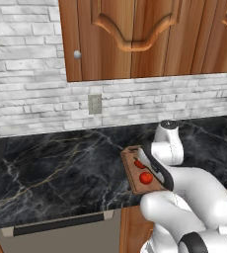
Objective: Place the avocado, onion, tomato, and bell pepper on the cutting board.
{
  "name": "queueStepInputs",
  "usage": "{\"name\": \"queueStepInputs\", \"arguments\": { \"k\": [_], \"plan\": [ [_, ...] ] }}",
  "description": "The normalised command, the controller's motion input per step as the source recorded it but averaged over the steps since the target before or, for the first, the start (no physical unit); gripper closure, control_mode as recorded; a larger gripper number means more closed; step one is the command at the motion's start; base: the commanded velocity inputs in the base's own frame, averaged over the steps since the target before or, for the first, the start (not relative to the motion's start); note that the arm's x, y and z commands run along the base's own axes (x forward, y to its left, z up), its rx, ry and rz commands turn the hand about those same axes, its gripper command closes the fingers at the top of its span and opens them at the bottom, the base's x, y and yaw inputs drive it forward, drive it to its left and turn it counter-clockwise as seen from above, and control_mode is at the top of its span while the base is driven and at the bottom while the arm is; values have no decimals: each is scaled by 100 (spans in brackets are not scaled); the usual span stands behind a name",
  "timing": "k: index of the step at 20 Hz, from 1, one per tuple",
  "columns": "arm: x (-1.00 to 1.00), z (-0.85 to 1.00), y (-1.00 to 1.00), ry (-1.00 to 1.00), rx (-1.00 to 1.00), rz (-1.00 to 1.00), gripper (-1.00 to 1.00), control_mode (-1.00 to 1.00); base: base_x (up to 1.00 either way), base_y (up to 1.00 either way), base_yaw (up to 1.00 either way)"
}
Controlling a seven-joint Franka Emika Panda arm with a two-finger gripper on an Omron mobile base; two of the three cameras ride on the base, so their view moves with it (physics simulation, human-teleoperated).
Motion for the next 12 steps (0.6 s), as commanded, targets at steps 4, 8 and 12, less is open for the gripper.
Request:
{"name": "queueStepInputs", "arguments": {
  "k": [4,8,12],
  "plan": [
    [50,0,0,8,0,0,100,-100,0,0,0],
    [46,0,0,7,0,0,100,-100,0,0,0],
    [34,-3,-3,6,0,0,100,-100,0,0,0]
  ]
}}
